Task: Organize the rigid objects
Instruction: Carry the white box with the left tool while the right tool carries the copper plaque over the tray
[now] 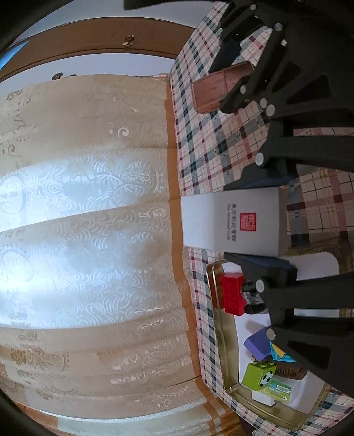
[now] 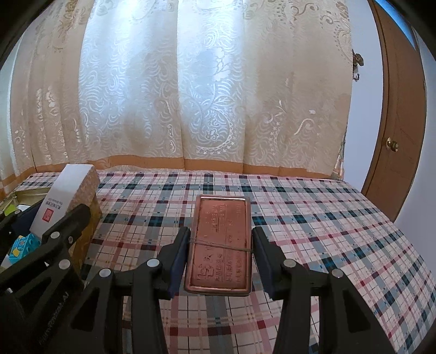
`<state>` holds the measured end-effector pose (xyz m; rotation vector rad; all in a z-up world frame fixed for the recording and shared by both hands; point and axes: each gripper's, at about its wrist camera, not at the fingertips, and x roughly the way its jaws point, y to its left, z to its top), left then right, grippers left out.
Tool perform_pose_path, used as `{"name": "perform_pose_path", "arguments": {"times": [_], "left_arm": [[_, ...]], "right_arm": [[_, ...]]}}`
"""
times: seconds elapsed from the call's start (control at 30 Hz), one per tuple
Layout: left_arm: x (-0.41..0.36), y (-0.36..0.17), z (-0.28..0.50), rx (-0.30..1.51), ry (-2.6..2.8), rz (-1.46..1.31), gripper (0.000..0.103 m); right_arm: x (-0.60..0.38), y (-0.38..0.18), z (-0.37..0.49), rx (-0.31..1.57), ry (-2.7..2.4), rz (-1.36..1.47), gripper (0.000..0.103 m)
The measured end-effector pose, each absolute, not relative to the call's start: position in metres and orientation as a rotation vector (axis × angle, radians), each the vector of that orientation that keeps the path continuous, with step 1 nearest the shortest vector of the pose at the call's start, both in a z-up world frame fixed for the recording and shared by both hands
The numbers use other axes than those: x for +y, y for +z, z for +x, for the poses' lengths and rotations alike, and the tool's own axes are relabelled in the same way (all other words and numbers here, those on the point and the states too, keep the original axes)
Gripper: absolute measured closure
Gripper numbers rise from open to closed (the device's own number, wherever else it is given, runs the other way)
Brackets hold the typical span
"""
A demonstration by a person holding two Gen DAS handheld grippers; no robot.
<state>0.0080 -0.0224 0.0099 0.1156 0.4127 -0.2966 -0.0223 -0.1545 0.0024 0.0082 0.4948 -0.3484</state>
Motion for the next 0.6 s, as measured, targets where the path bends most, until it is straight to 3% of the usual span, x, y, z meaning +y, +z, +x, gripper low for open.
{"name": "perform_pose_path", "arguments": {"times": [0.6], "left_arm": [[0.008,0.008,-0.014,0.382,-0.259,0.087,0.063]], "right_arm": [[-0.134,0.003,-0.04,0.457,-0.3,0.0,0.054]]}}
